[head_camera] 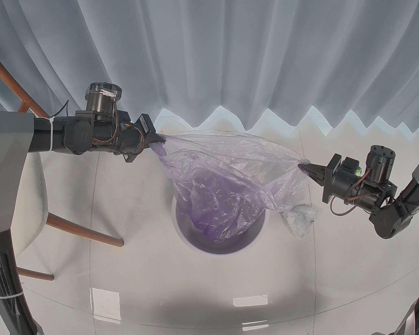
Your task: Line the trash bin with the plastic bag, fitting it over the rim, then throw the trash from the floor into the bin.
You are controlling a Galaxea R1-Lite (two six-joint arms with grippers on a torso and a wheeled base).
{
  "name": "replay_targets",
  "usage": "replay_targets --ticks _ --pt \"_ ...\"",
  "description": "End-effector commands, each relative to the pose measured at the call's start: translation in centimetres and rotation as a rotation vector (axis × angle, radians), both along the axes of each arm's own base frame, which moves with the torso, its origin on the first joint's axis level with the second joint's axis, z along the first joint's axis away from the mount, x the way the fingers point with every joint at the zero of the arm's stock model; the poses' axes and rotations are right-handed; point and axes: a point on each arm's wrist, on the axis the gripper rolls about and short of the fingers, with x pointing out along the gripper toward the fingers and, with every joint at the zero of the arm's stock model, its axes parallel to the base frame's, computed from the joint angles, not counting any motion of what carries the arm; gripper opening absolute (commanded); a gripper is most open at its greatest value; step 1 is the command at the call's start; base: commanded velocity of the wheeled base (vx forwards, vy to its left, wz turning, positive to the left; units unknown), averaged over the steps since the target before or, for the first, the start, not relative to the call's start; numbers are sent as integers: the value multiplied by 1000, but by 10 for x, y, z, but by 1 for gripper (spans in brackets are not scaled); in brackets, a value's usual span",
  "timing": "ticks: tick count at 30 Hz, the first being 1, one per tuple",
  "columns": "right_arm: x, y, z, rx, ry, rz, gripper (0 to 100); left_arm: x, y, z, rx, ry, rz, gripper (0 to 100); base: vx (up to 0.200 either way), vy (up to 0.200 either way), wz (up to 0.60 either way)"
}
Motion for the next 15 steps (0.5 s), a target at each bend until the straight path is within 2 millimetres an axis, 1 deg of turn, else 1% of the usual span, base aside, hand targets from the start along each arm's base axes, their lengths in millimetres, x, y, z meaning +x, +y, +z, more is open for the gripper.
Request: replay_targets --ticks 1,2,3,7,11,13,15 --pt "21 6 2 -8 35 6 0 12 5 -15 -8 11 8 0 0 0 0" --pt "31 7 10 -16 70 3 0 17 5 -18 -7 8 15 0 0 0 0" --pt "37 7 14 -20 90 0 0 20 5 -22 -6 13 15 0 0 0 0" --pt "55 9 27 -37 134 -1 0 22 4 -26 -5 19 14 0 0 0 0" --pt "66 11 32 -72 146 6 0 26 1 -38 2 42 10 0 0 0 0" --pt "70 12 31 -93 163 11 0 27 0 -41 4 47 10 0 0 0 0" --pt "75 13 26 -115 185 15 0 30 0 -50 9 63 11 0 0 0 0"
